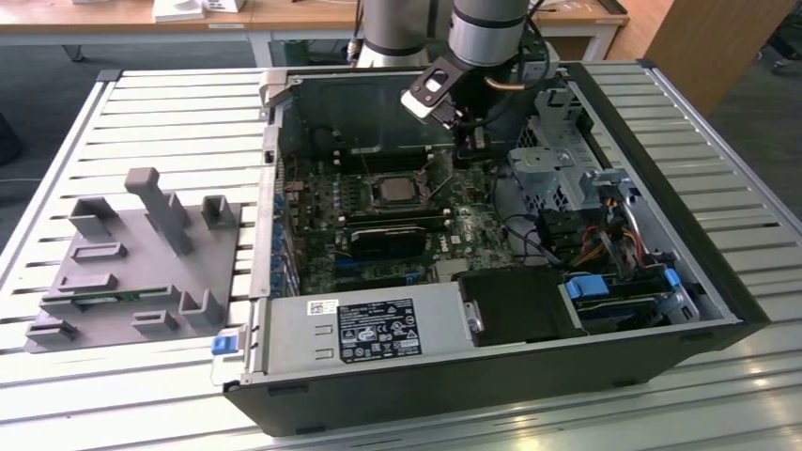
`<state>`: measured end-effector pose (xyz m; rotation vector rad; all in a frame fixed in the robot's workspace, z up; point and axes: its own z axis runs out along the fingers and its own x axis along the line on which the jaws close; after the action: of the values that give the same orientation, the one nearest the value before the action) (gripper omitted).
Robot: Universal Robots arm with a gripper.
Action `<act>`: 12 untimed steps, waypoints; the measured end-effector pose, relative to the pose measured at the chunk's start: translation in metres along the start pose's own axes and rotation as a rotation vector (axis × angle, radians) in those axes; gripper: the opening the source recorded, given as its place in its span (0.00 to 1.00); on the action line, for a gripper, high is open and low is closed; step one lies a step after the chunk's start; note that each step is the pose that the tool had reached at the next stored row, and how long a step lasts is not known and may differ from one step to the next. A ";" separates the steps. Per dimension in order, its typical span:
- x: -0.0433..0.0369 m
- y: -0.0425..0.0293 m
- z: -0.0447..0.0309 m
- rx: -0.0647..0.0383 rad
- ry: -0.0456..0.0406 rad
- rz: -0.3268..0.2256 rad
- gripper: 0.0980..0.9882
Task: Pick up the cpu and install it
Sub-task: 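Close the cpu cover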
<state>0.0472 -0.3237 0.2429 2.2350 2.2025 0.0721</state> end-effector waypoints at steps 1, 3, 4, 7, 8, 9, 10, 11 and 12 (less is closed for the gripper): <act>0.0000 -0.0006 0.0000 0.000 0.0000 0.000 0.01; 0.0000 -0.0017 0.0000 0.000 0.0000 0.000 0.01; 0.0000 -0.0023 0.0000 0.000 0.0000 0.000 0.01; 0.0000 -0.0036 0.0000 0.000 0.0000 0.000 0.01; 0.0000 -0.0040 0.0000 0.000 0.0001 0.000 0.01; 0.0000 -0.0046 0.0000 0.000 0.0000 0.000 0.01; 0.0000 -0.0050 0.0000 0.000 0.0000 0.000 0.01; -0.0001 -0.0056 -0.0001 0.000 0.0000 0.000 0.01; -0.0001 -0.0060 0.0000 0.000 0.0001 0.000 0.01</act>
<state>0.0413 -0.3237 0.2428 2.2351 2.2026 0.0722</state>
